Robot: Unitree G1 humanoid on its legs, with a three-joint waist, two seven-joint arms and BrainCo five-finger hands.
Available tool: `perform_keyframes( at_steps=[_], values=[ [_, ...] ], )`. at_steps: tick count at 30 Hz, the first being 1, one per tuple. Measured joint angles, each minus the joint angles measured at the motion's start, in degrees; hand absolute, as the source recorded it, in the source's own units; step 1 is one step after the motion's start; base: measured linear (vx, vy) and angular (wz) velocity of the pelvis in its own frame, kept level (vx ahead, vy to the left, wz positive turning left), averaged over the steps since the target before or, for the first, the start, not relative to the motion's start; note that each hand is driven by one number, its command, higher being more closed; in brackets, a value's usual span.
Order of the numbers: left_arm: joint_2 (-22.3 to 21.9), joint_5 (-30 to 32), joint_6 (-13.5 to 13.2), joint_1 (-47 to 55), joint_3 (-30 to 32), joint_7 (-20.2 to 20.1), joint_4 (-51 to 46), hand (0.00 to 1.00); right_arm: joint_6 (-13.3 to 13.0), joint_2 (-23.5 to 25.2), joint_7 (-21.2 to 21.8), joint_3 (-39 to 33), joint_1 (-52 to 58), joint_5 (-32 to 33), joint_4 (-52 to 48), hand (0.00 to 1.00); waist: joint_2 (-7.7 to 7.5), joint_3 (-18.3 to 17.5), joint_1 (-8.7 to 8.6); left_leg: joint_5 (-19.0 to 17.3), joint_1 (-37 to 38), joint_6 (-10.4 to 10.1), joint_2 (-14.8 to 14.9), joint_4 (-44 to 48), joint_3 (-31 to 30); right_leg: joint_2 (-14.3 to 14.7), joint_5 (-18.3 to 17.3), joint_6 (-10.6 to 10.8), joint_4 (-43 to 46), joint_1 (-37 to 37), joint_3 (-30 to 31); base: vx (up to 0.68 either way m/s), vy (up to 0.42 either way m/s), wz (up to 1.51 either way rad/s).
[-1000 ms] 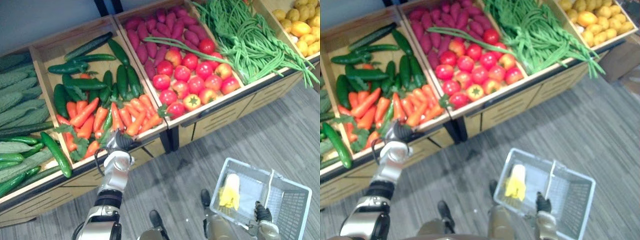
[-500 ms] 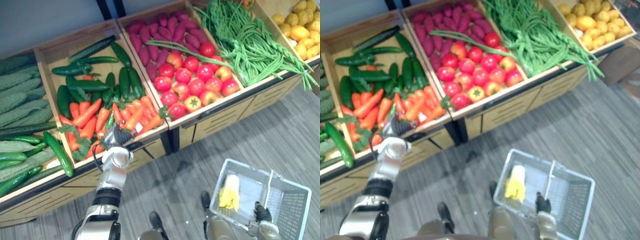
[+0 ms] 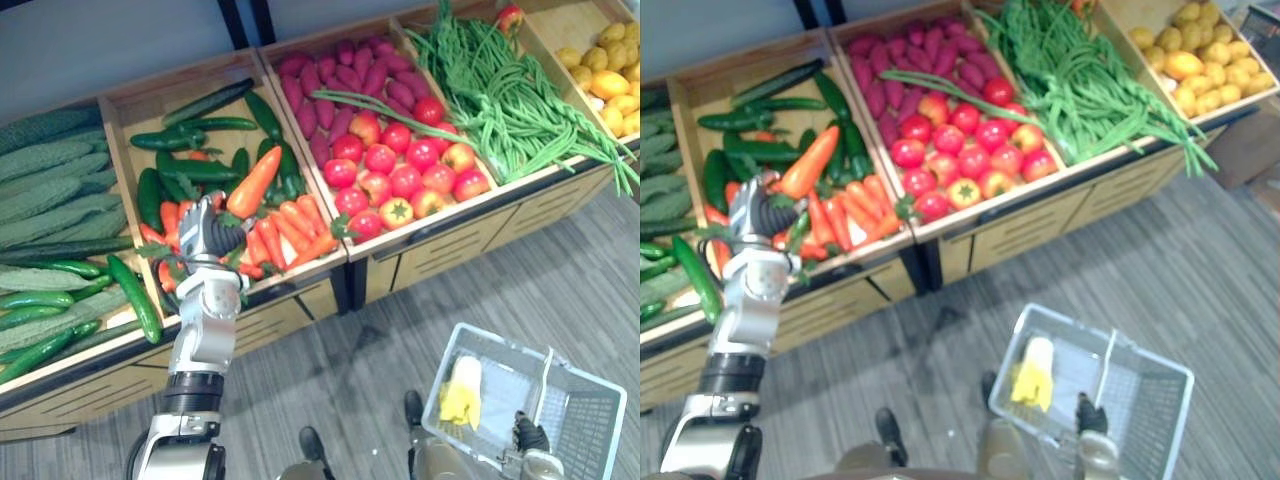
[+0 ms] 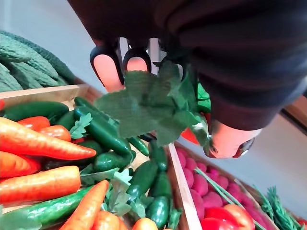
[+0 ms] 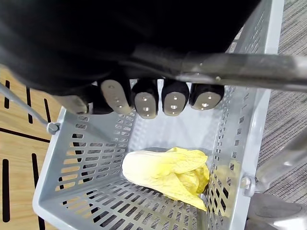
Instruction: Pick vegetable in the basket
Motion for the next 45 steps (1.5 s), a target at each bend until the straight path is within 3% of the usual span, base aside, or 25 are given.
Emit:
perform_keyframes(
  at_steps=[4,7,10,14,16,21,27,30,35,39,45],
  values=[
    [1.36,0.06,-0.42,2.15,-0.65,-0.47,-3.18,1.00,0.24,-0.61,0.22,-0.27,-0.06,-0.43,0.00,1.00,-0.22,-0.14,-0.04,0.35,0.40,-0.03,-0.30,-0.66,0.12,0.35,0.00,0.00,-0.07,0.05,0.07,0.01,-0.003,-0.01],
    [4.55,1.21,-1.83,4.16,-2.08,-0.80,-5.29,1.00,0.80,-4.53,1.32,-1.25,-0.20,-3.36,0.01,1.00,-0.49,-0.30,-0.04,0.23,1.56,-0.15,-0.42,-0.69,0.75,0.57,0.01,0.01,-0.25,0.82,0.67,0.03,-0.010,-0.12],
    [8.78,1.24,-5.67,6.32,-3.34,-1.29,-7.67,1.00,0.45,-12.31,1.86,-0.71,-1.06,-10.94,-0.02,1.00,-1.47,-0.91,-0.16,-0.58,3.12,-0.27,-0.66,-0.53,3.37,1.07,0.24,0.39,-0.27,0.77,3.62,0.02,-0.005,-0.41],
    [11.48,1.05,-9.84,9.20,-6.43,-2.33,-11.67,1.00,-0.65,-22.65,3.68,3.45,-2.61,-15.39,-0.34,1.00,-2.05,-1.79,-0.49,-2.32,5.86,-0.42,-1.54,-0.32,8.07,1.47,0.82,1.34,-0.78,0.75,8.65,0.00,0.012,-0.67],
    [12.81,0.98,-12.31,11.02,-7.80,-3.34,-12.56,1.00,-1.03,-27.85,4.01,7.97,-3.94,-17.58,-2.41,1.00,-2.05,-2.36,-1.59,-4.05,7.45,-0.58,-1.77,0.95,11.64,1.89,1.18,1.92,-0.96,0.78,12.37,0.01,0.016,-0.81],
    [13.74,-1.23,-15.01,11.81,-11.19,-5.30,-13.18,1.00,-2.68,-37.13,6.93,19.79,-5.92,-20.63,-6.98,1.00,-2.12,-2.50,-1.84,-8.22,10.70,-1.19,-1.28,4.93,18.95,3.42,1.94,3.07,-0.95,1.11,20.02,0.01,-0.012,-0.84],
    [15.46,-3.52,-17.28,12.28,-18.46,-7.89,-20.19,1.00,-4.61,-40.09,10.03,28.90,-6.04,-20.63,-19.86,1.00,-2.07,-3.54,-1.61,-14.88,13.12,-2.76,2.89,14.47,27.68,6.66,2.83,3.66,-0.63,1.91,27.12,0.00,-0.026,-0.75],
    [15.05,-4.33,-19.53,11.73,-23.10,-8.90,-23.73,1.00,-6.98,-41.36,10.90,33.47,-6.13,-20.58,-26.51,1.00,-0.89,-4.56,-1.47,-16.85,14.65,-3.59,4.86,17.80,31.55,8.59,2.87,3.67,0.19,2.07,29.39,0.02,0.004,-0.57],
    [14.52,-7.93,-20.77,9.68,-28.30,-10.27,-25.49,1.00,-9.44,-42.75,12.43,39.48,-6.62,-20.57,-33.21,1.00,0.00,-5.79,-1.02,-18.62,15.88,-4.36,7.27,21.46,34.57,10.67,2.99,3.52,1.26,2.17,31.13,-0.01,0.014,-0.29],
    [14.15,-9.64,-21.59,9.49,-33.05,-11.78,-27.24,1.00,-9.73,-45.33,12.55,43.65,-8.25,-20.58,-35.68,1.00,0.31,-6.03,-0.37,-20.15,16.50,-4.86,9.13,24.85,36.10,12.10,2.97,3.50,2.22,2.16,32.15,-0.02,0.001,-0.19],
    [12.87,-11.71,-22.10,9.32,-38.75,-14.14,-28.73,1.00,-9.34,-49.89,12.61,43.96,-8.94,-20.56,-37.31,1.00,0.94,-7.33,-0.01,-21.28,16.29,-5.03,10.84,27.64,36.54,12.98,2.97,3.49,3.12,1.77,32.23,-0.01,0.005,-0.06]
  ],
)
